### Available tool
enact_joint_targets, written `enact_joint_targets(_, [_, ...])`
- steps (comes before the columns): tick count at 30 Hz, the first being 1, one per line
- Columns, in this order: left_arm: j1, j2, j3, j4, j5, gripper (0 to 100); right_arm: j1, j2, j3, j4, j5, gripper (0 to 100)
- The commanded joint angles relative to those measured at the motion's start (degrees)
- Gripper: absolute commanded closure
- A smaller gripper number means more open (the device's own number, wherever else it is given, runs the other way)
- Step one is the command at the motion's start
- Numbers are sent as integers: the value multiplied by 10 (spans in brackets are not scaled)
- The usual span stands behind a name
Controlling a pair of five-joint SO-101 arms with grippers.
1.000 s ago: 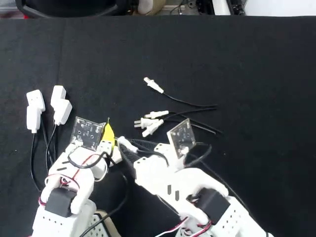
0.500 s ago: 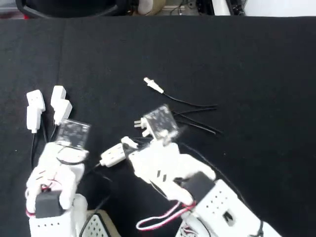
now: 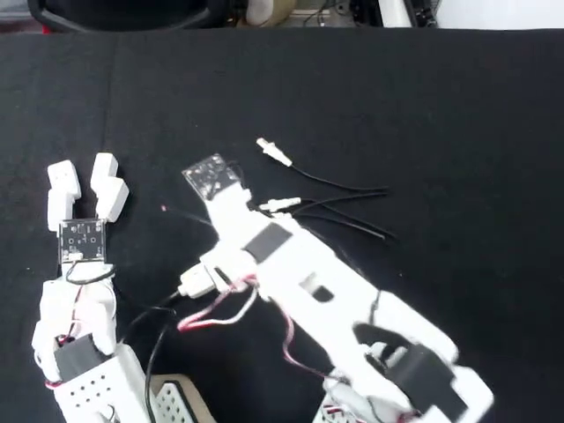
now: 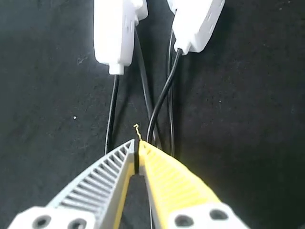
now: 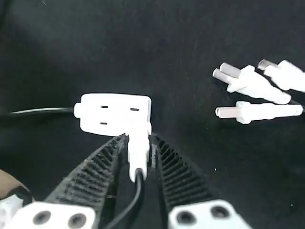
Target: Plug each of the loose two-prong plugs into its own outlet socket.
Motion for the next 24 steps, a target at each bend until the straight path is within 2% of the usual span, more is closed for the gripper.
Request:
enact_joint_targets(1, [-5, -3, 1, -11, -8, 970, 4, 75, -80, 18, 6, 987])
enact_joint_targets(12, [29, -2, 6, -10, -8, 967, 3, 94, -99, 11, 6, 987])
enact_joint_targets(24, [31, -2, 12, -12, -9, 967, 3, 131, -106, -24, 22, 987])
